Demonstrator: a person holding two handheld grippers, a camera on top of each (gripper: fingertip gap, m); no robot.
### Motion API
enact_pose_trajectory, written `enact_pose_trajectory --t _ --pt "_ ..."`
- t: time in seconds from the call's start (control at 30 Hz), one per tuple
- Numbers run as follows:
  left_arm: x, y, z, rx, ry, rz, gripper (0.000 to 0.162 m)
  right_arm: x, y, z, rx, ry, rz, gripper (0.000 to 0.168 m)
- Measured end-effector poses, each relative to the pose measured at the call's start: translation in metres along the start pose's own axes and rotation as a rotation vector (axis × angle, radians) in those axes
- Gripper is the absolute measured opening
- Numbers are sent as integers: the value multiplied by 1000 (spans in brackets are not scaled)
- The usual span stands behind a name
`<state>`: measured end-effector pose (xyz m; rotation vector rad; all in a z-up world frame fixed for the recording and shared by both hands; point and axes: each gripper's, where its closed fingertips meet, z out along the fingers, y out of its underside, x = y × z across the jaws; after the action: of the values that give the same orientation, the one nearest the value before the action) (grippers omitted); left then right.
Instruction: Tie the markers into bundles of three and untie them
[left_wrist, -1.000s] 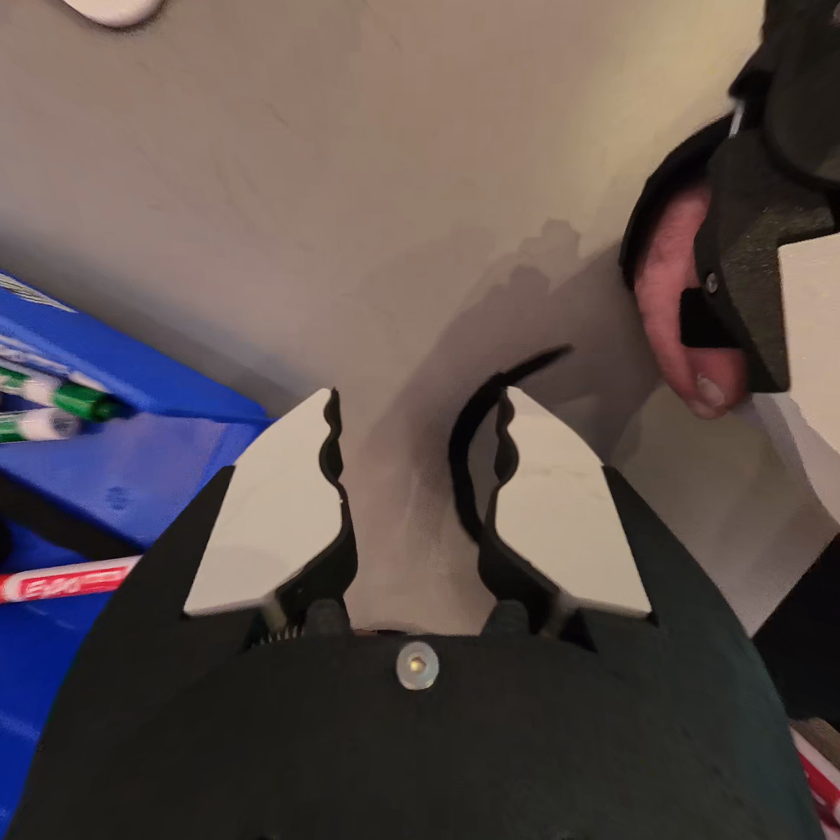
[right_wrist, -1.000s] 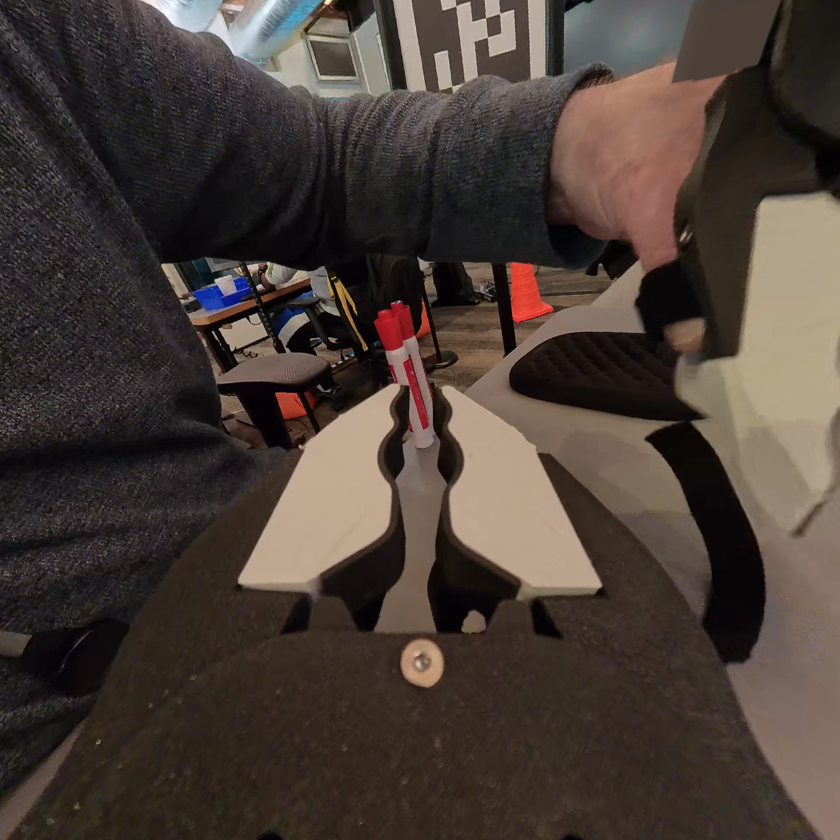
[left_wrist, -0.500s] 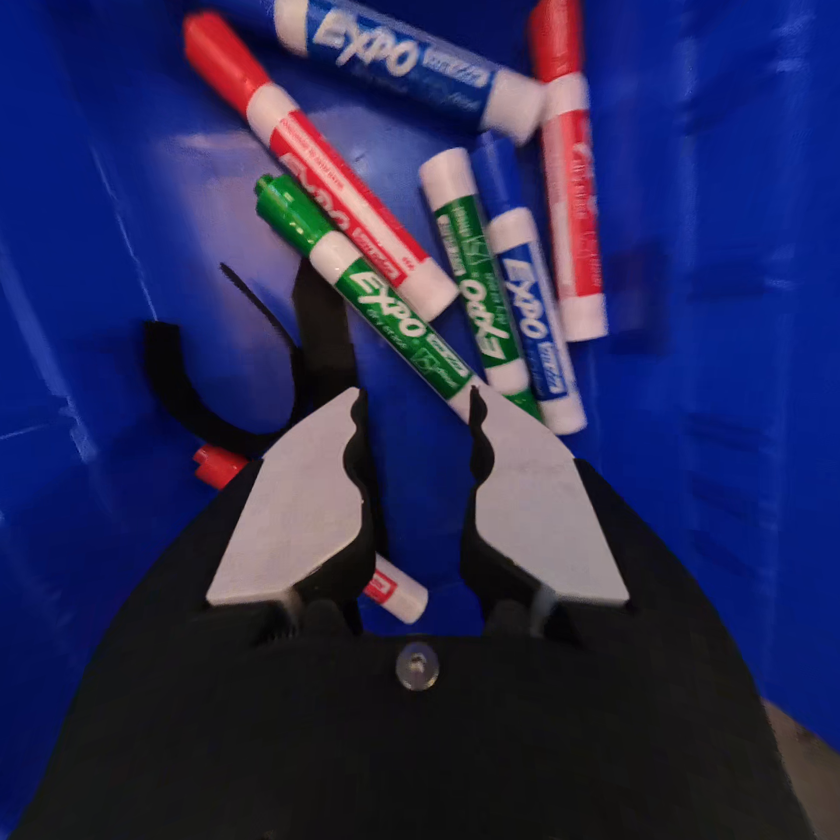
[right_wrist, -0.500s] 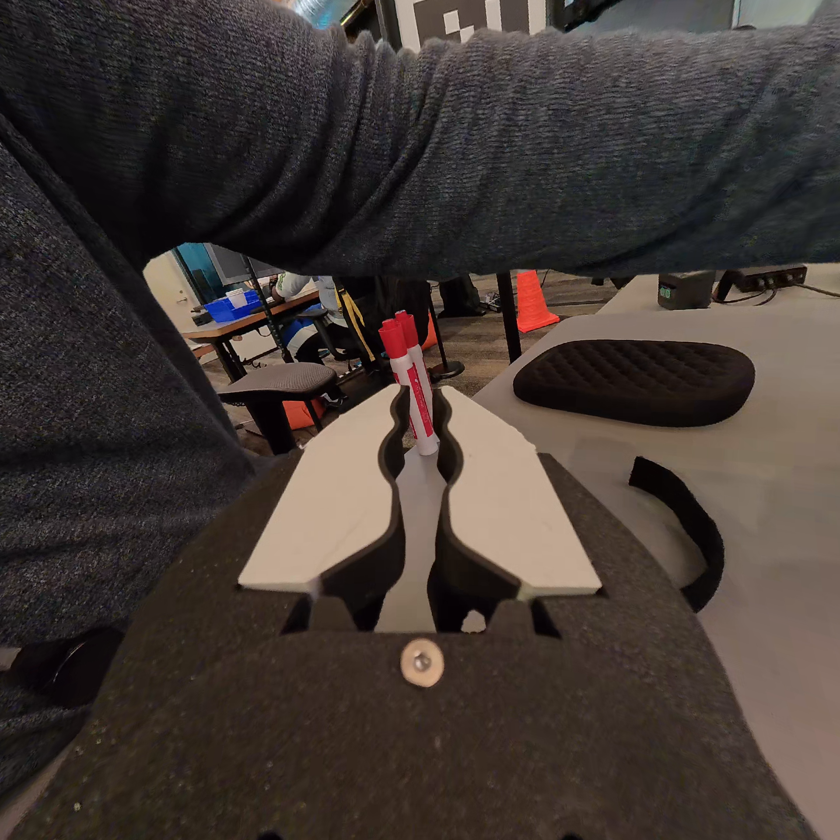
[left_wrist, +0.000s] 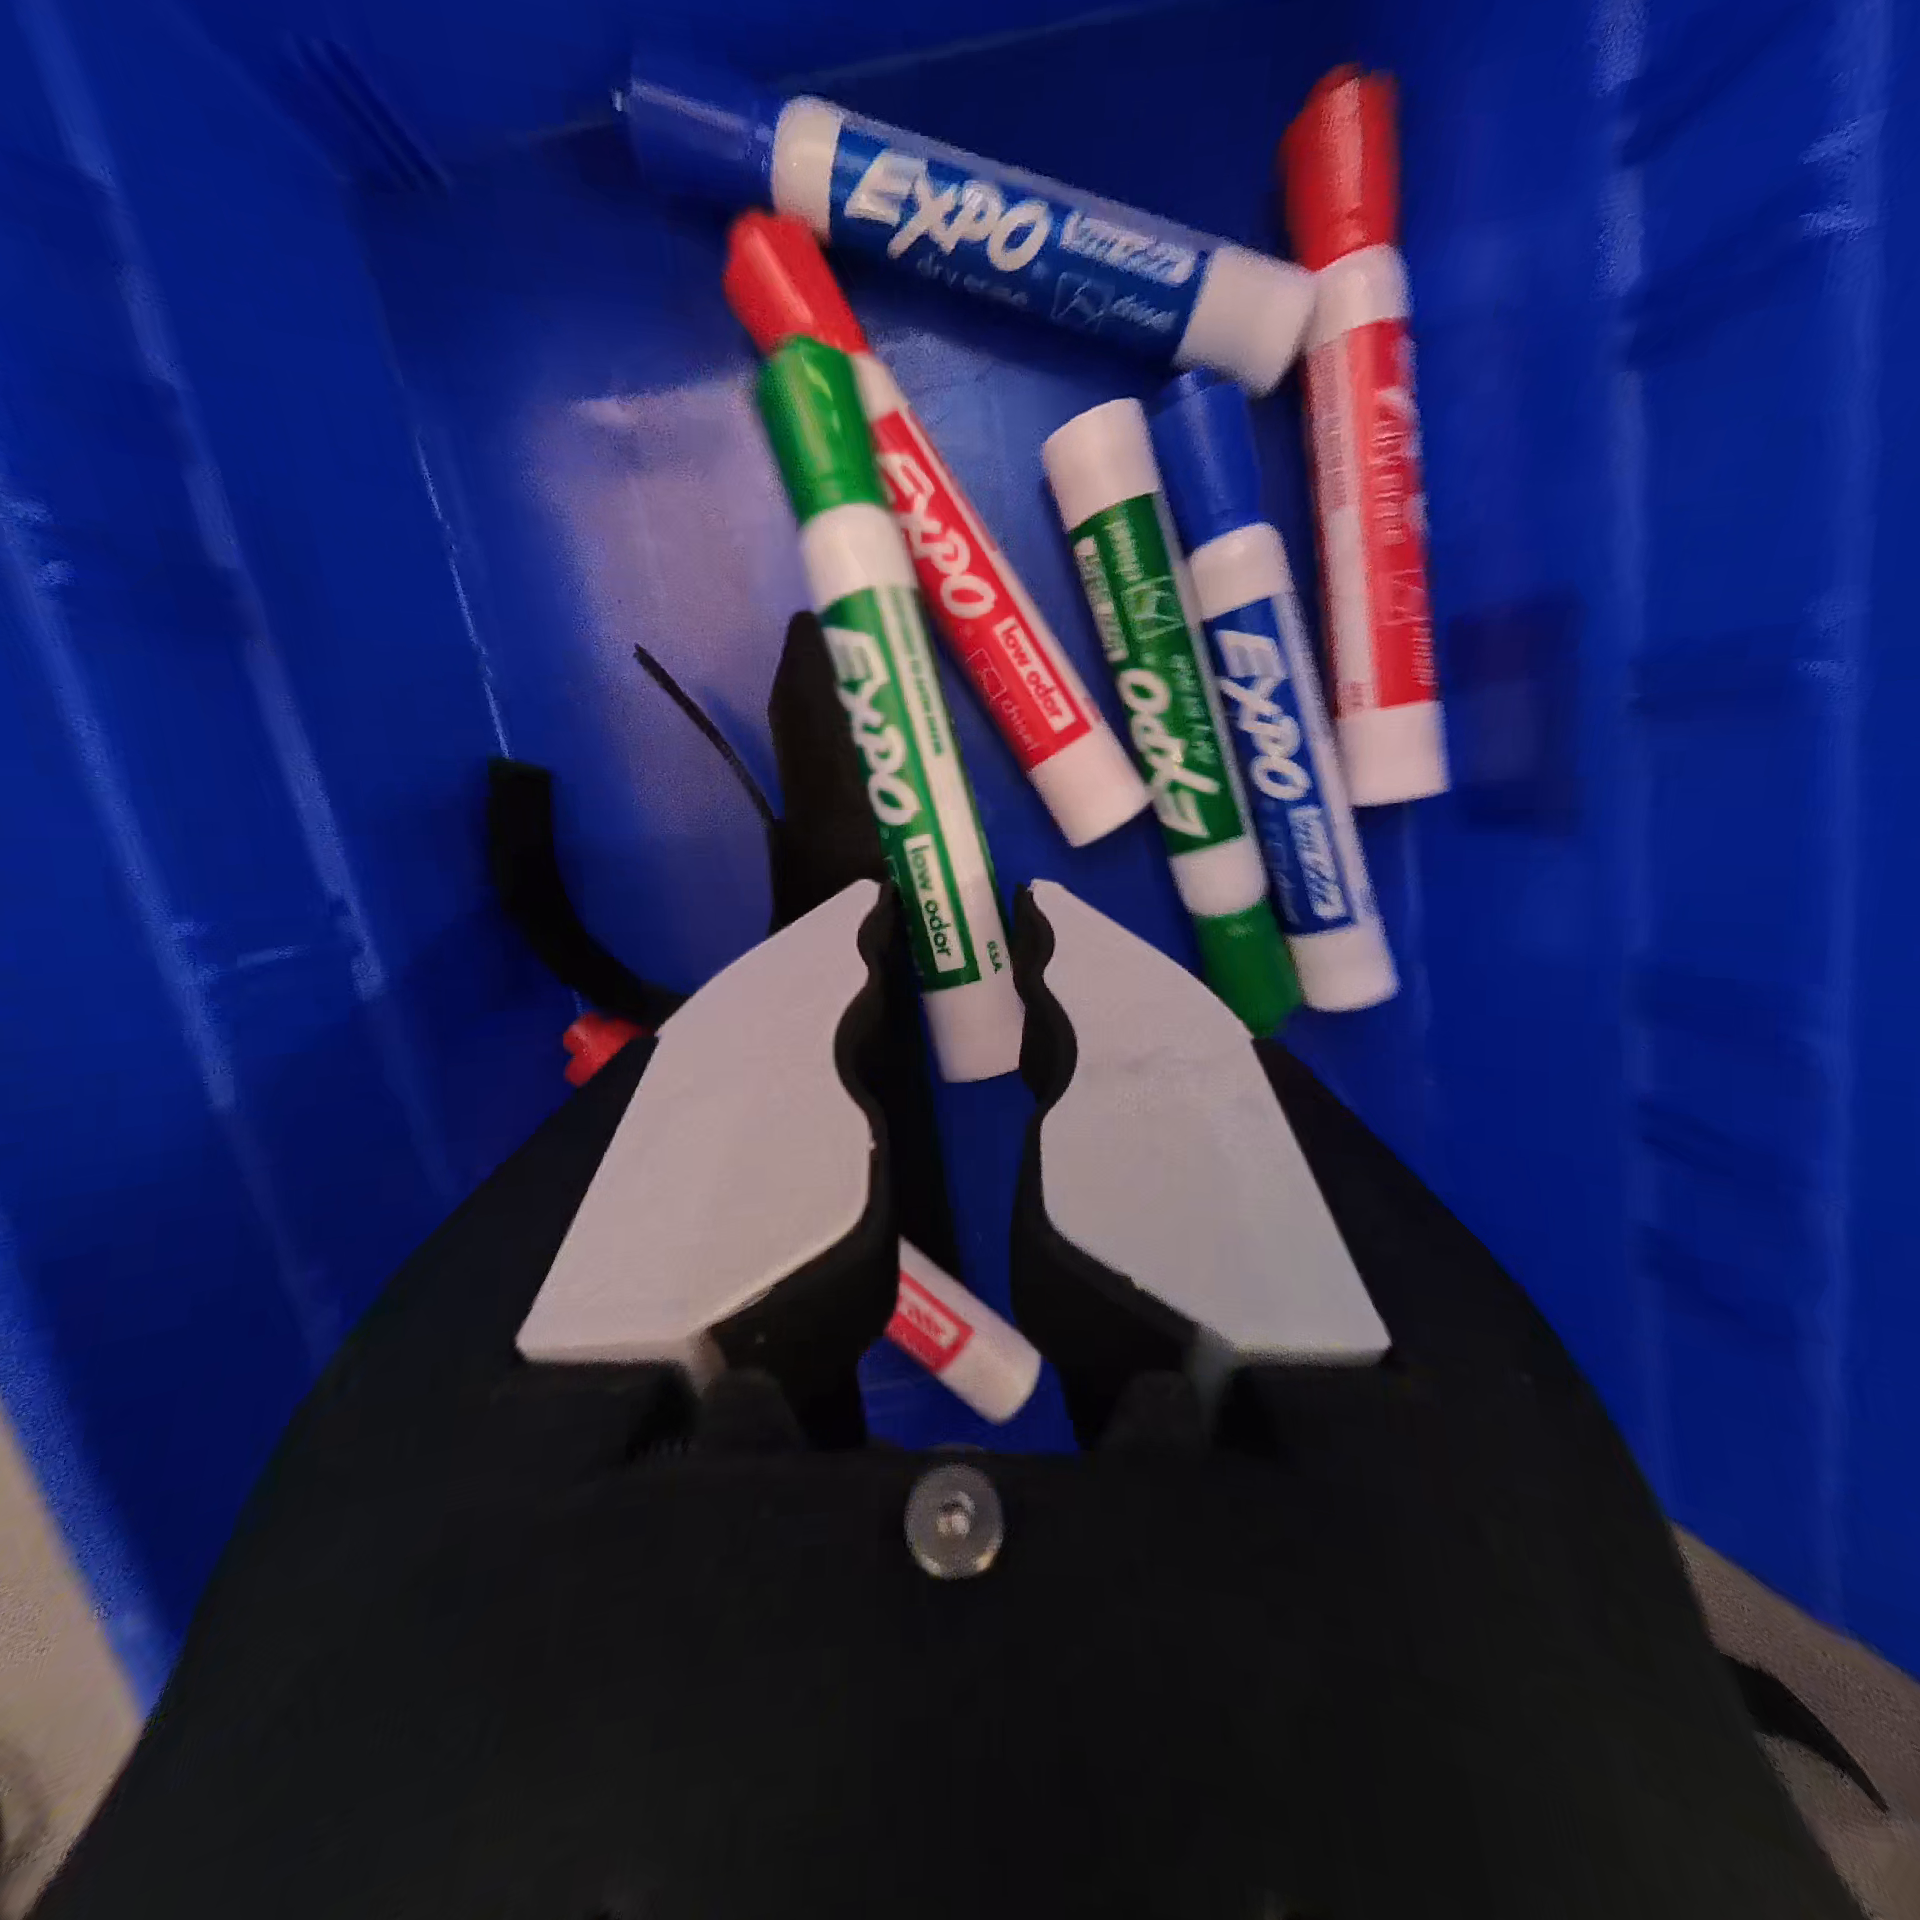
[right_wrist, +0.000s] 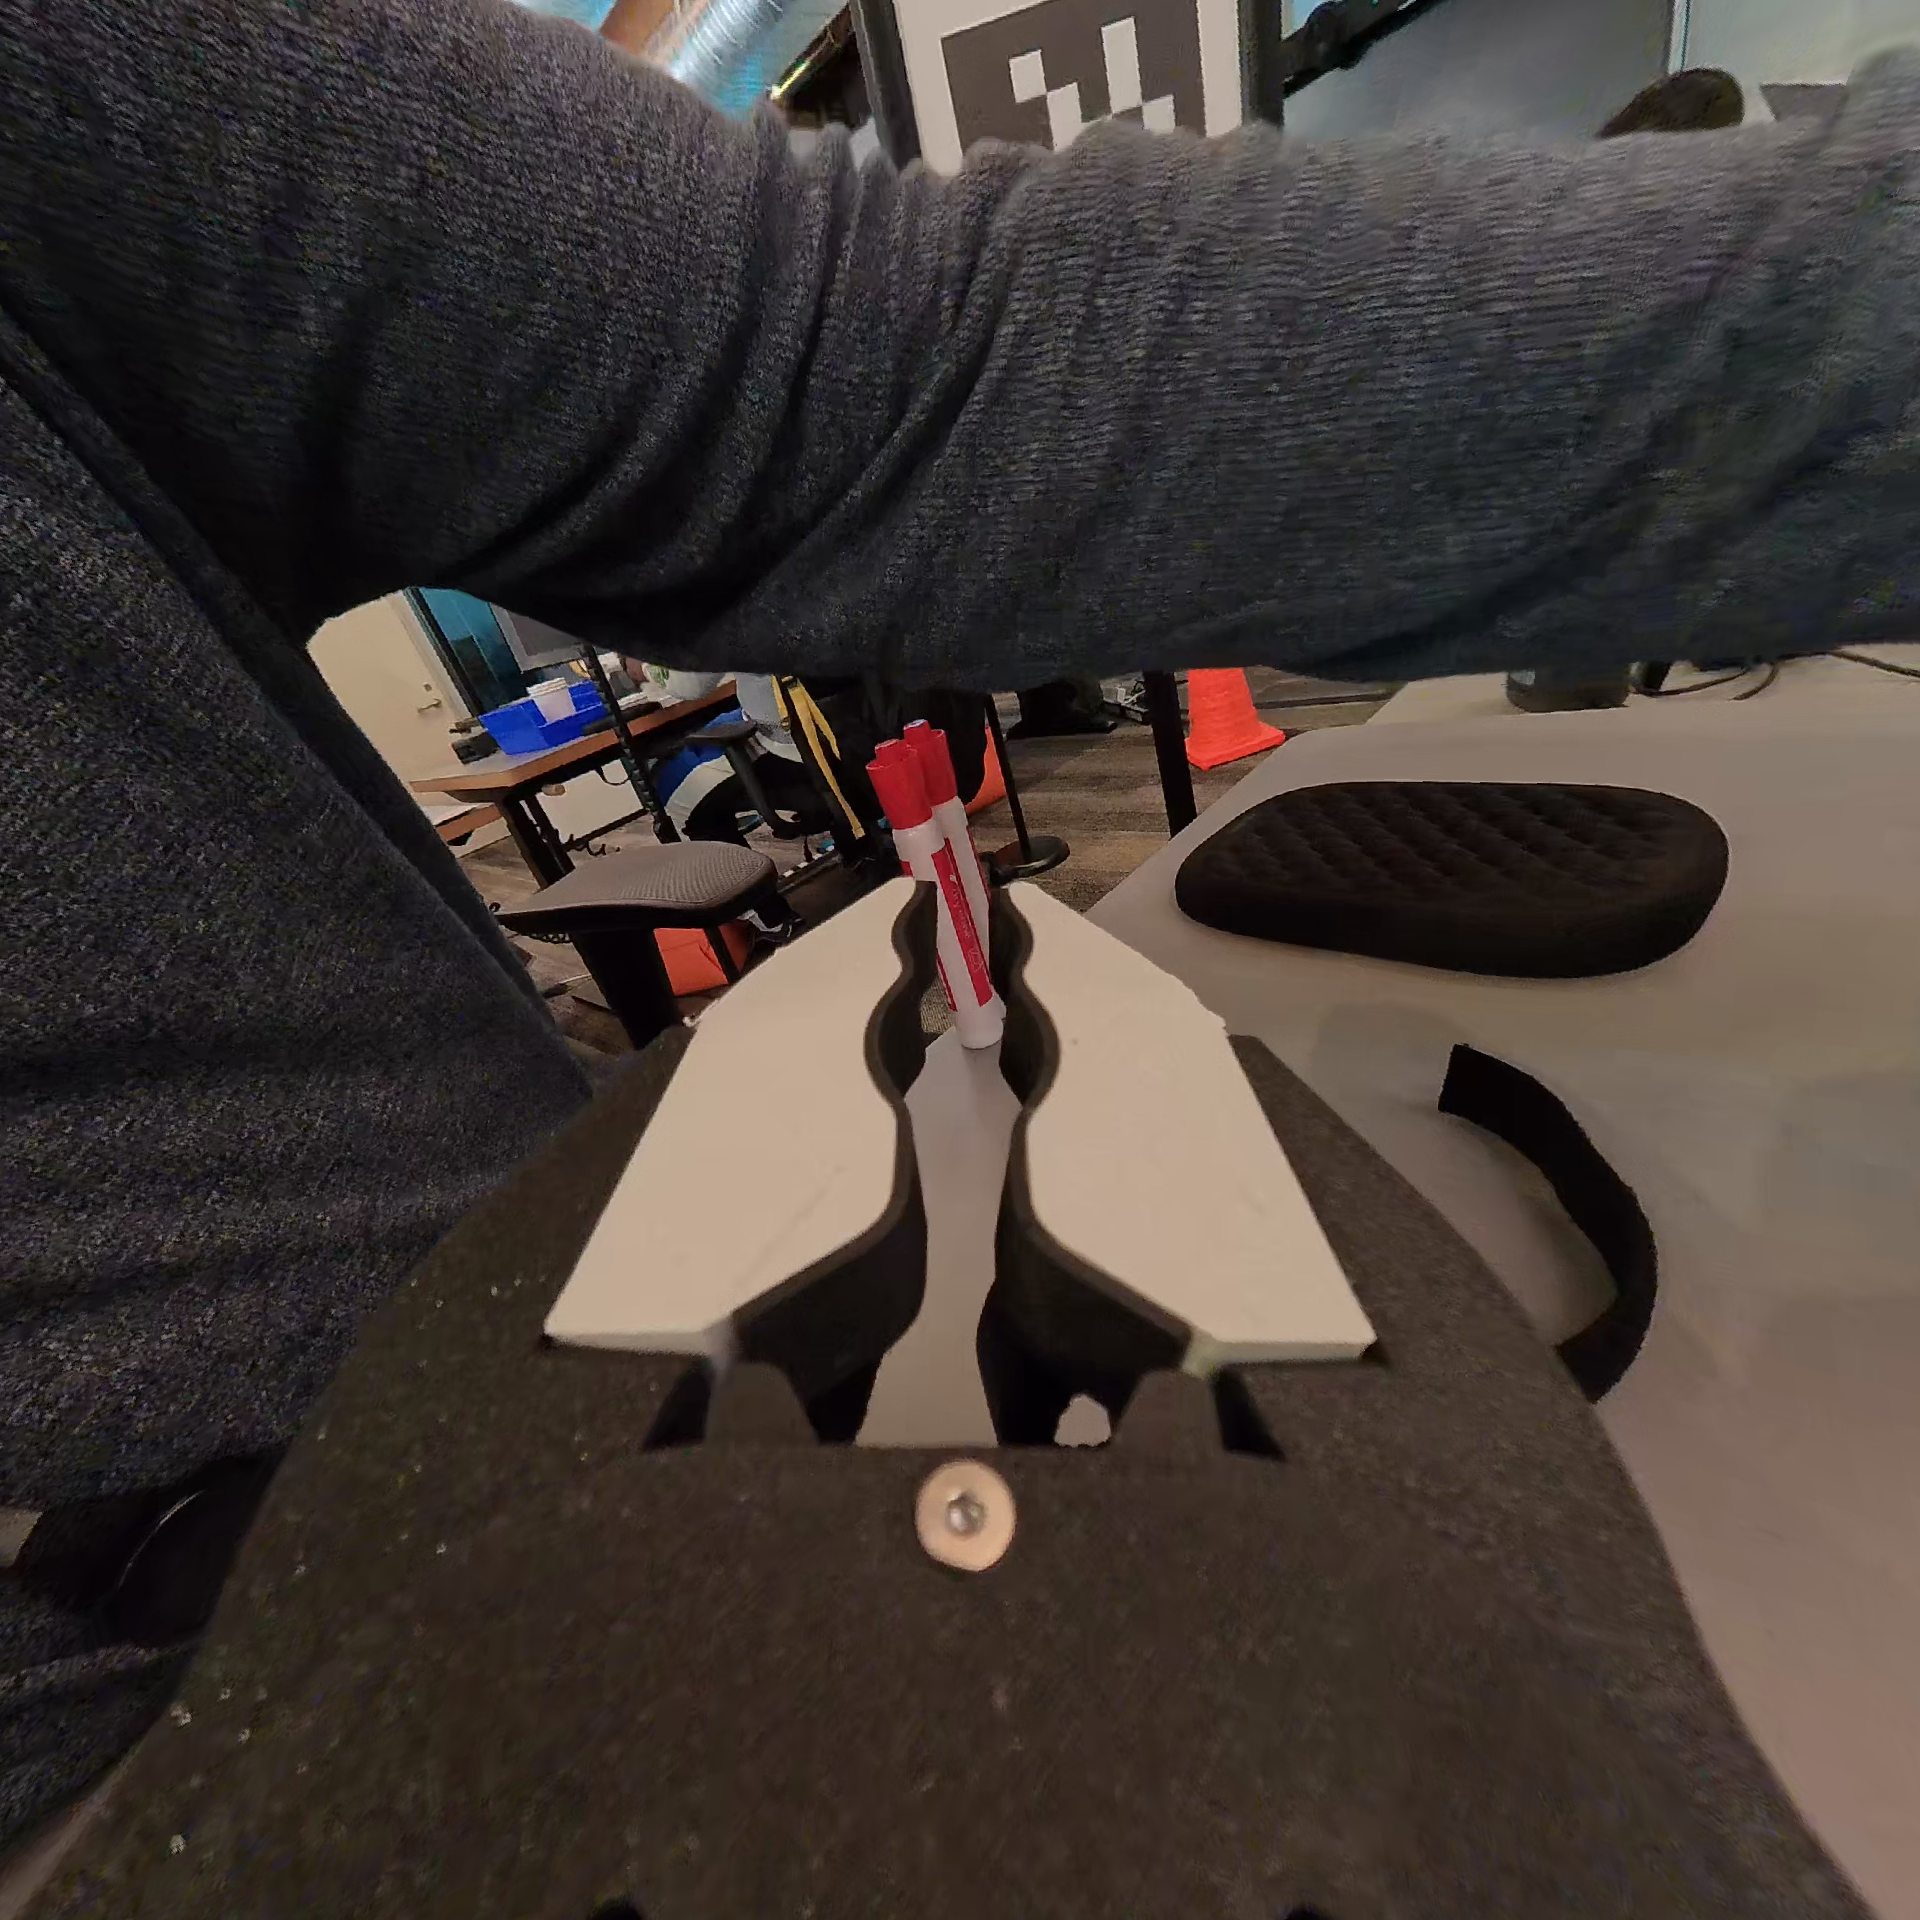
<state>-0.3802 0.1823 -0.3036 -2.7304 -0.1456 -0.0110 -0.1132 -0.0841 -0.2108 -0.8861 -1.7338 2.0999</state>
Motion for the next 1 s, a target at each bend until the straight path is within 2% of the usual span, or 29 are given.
enact_pose_trajectory --t 0.03,0.17,0.27,0.4,0.43,0.57,0.6,0.67,0.77,0.83,1.0 --pt "3 0 -12 39 19 -2 20 0 0 0 1 0 1 9" --pt "15 12 -58 152 39 75 19 1 -1 -1 12 3 6 9" --pt "35 27 -96 257 114 90 19 5 -6 -5 49 21 19 11" --pt "81 51 -154 411 238 191 19 22 -24 -17 146 140 51 16" --pt "99 58 -169 457 316 220 19 30 -31 -22 177 193 66 18" --pt "156 94 -217 577 468 357 18 55 -69 -41 342 307 120 31" --pt "162 101 -219 566 449 355 18 58 -79 -43 390 299 137 35" --pt "183 117 -226 550 513 387 19 58 -99 -43 457 274 142 40" --pt "202 135 -228 546 507 469 19 54 -122 -43 532 272 130 39" --pt "212 143 -232 557 534 501 19 49 -134 -45 571 266 96 20" --pt "214 155 -231 539 494 540 19 40 -136 -32 479 252 39 18"
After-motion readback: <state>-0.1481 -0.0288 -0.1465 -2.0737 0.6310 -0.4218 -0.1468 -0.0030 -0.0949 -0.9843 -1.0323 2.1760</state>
